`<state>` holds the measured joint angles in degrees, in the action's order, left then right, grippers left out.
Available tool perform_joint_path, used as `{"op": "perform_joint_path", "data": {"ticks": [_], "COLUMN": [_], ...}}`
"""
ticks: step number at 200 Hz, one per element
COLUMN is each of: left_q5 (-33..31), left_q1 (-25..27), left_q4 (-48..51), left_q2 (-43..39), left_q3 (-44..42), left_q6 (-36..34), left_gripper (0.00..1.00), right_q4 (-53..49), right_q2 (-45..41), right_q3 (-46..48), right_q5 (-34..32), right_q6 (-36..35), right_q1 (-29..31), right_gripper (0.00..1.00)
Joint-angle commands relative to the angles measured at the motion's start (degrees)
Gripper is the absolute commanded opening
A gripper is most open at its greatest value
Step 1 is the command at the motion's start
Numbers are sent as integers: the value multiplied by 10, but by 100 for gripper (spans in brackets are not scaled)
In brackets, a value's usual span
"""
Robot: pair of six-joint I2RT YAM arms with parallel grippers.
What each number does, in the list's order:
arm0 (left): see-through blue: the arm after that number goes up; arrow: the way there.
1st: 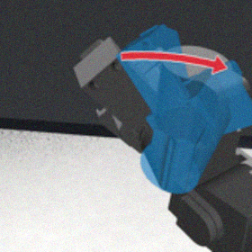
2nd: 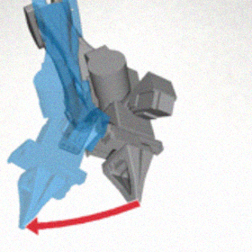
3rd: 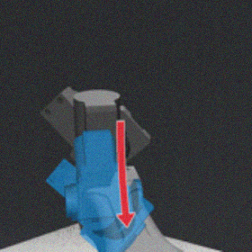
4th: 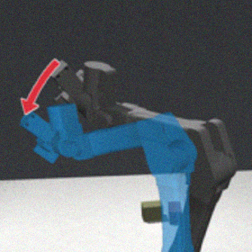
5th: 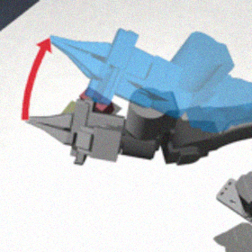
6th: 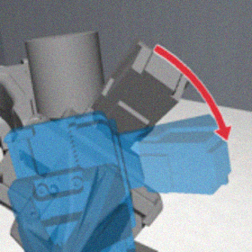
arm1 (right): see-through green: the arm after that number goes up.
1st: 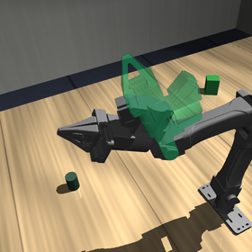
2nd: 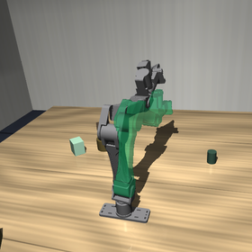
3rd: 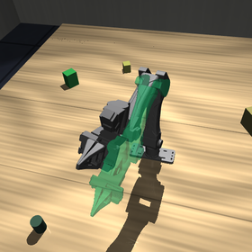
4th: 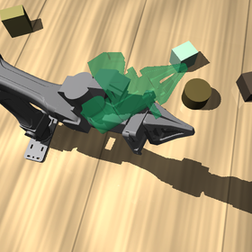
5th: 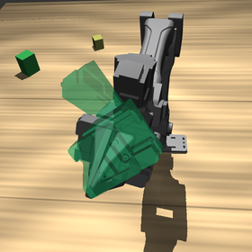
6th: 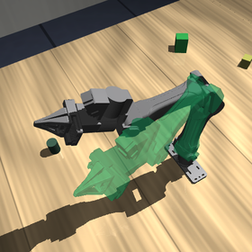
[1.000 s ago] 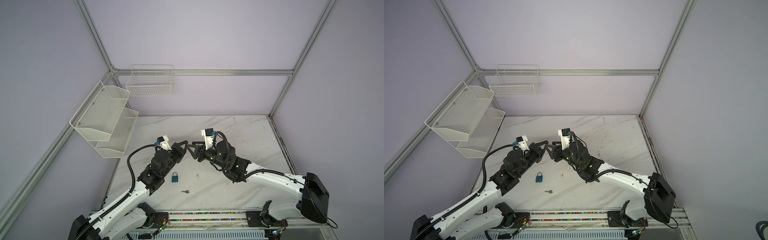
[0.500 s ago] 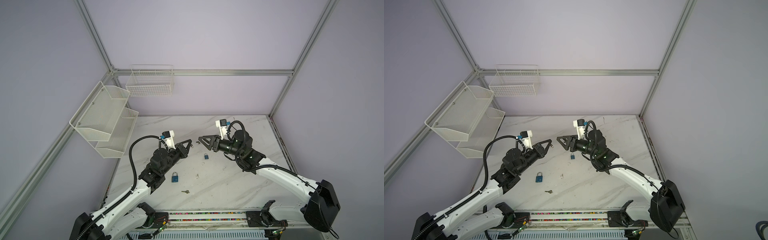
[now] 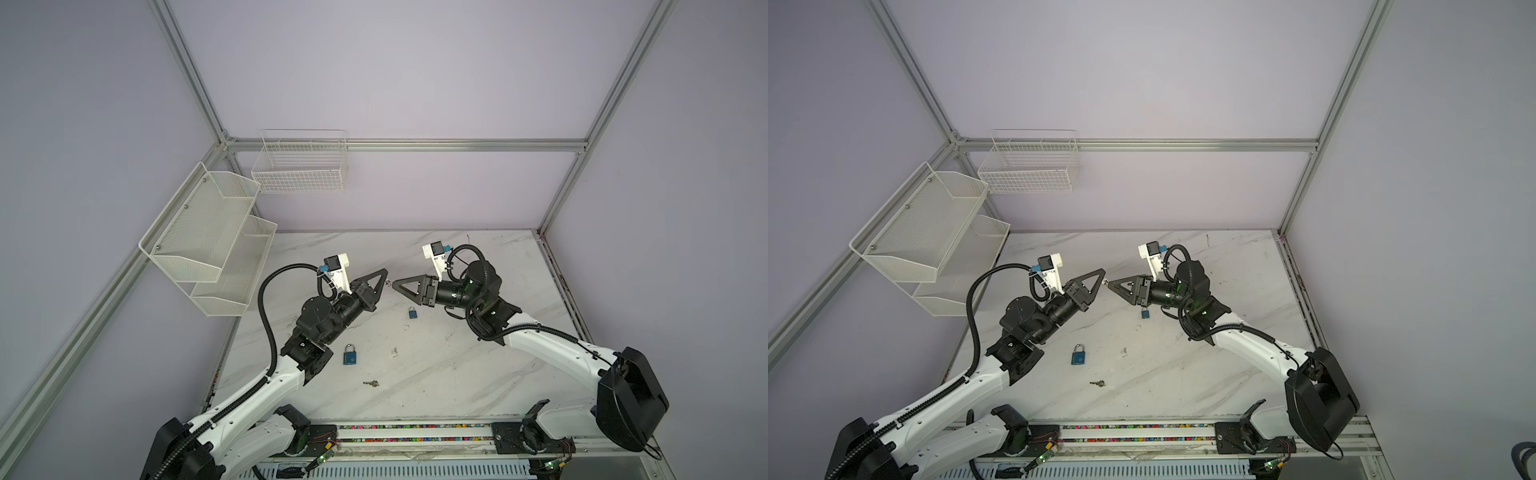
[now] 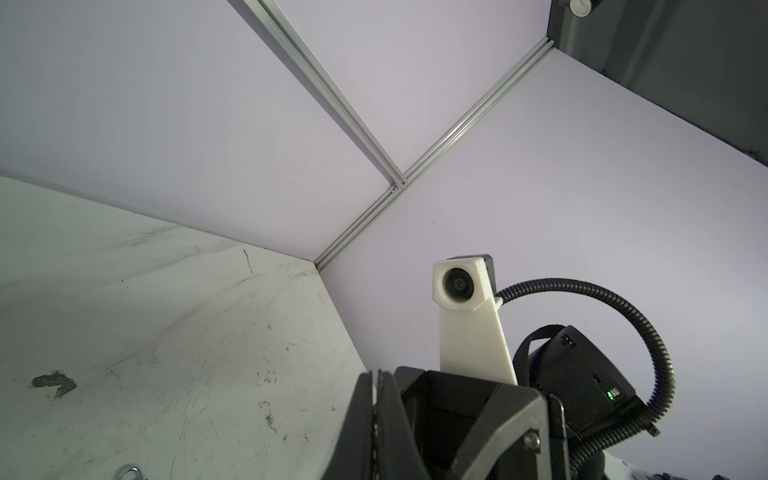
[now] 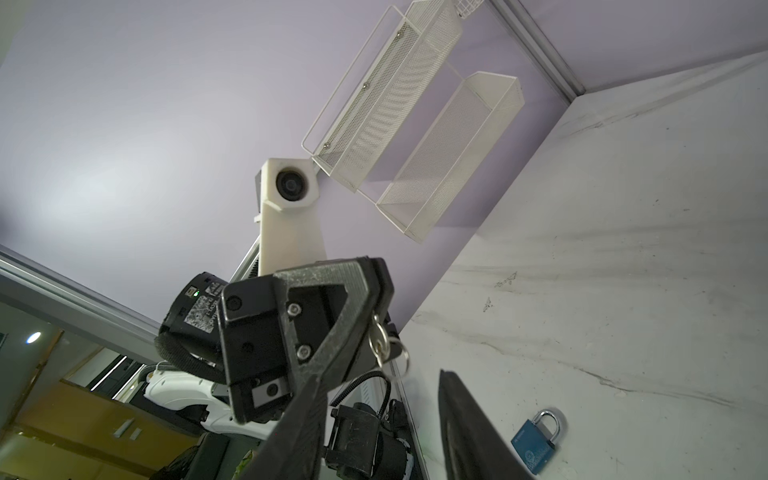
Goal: Unlock with the key
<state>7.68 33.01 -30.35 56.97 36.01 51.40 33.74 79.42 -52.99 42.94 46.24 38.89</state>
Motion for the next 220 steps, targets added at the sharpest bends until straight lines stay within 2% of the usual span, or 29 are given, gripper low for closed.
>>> {"op": "perform_joint_path", "data": {"ticks": [1,158,220], "left_q5": [27,34,48], "left_q1": [-2,-2,-2], "left_q4": [-40,-61,-75], "left_q2": [3,20,33], "left_q3": [25,37,46], "left_q6": [-16,-17,-13], "left_gripper": [0,0,0], "right_q4": [59,111,118], "right_q2": [12,28,37], "right_q3": [-3,1,3], "right_q5": [21,36,36], "right_q6": [32,61,65], "right_q1": [-2,-2,-2], "right_gripper": [44,25,24]}}
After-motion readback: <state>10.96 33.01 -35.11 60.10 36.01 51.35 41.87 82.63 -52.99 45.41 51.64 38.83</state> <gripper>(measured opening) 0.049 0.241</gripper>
